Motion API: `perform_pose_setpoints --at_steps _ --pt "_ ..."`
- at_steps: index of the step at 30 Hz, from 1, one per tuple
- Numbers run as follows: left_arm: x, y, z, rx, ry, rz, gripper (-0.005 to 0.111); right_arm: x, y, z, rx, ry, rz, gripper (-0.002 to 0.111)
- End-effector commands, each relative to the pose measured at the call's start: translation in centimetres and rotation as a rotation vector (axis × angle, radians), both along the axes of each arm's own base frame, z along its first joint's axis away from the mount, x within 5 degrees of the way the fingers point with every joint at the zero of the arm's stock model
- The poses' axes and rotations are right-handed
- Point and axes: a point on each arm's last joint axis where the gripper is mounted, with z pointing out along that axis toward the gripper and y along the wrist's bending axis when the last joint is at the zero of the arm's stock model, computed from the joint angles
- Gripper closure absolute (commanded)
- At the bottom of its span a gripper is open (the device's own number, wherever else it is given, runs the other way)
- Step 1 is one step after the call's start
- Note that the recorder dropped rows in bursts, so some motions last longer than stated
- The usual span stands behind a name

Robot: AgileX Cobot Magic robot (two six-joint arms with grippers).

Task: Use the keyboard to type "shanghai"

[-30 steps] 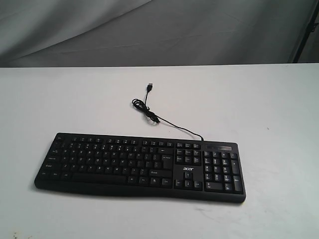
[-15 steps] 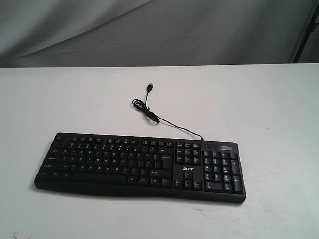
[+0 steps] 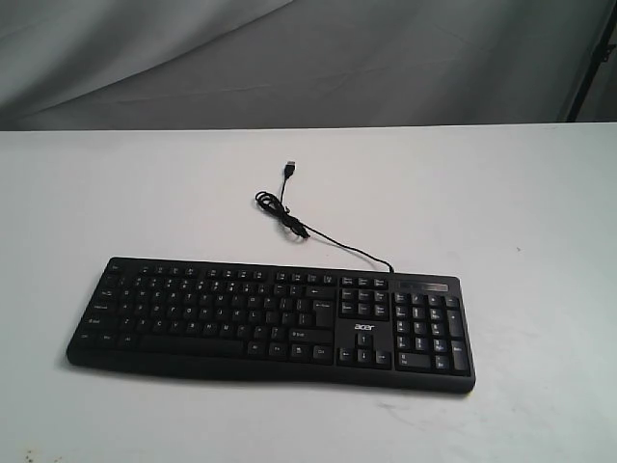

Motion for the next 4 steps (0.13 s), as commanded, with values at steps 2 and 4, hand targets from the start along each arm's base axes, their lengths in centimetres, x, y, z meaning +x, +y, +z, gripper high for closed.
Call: perform_pose_setpoints --at_steps 2,4 --pt "-0.01 -0.04 0.01 -0.002 -0.007 -0.006 0.107 -0.03 -0.08 -0.08 -0.010 -0.003 -0.010 0.108" --pt "-0.01 -0.04 0.01 -0.002 -0.007 -0.006 0.107 -0.03 -0.08 -0.08 -0.010 -0.003 -0.010 0.108"
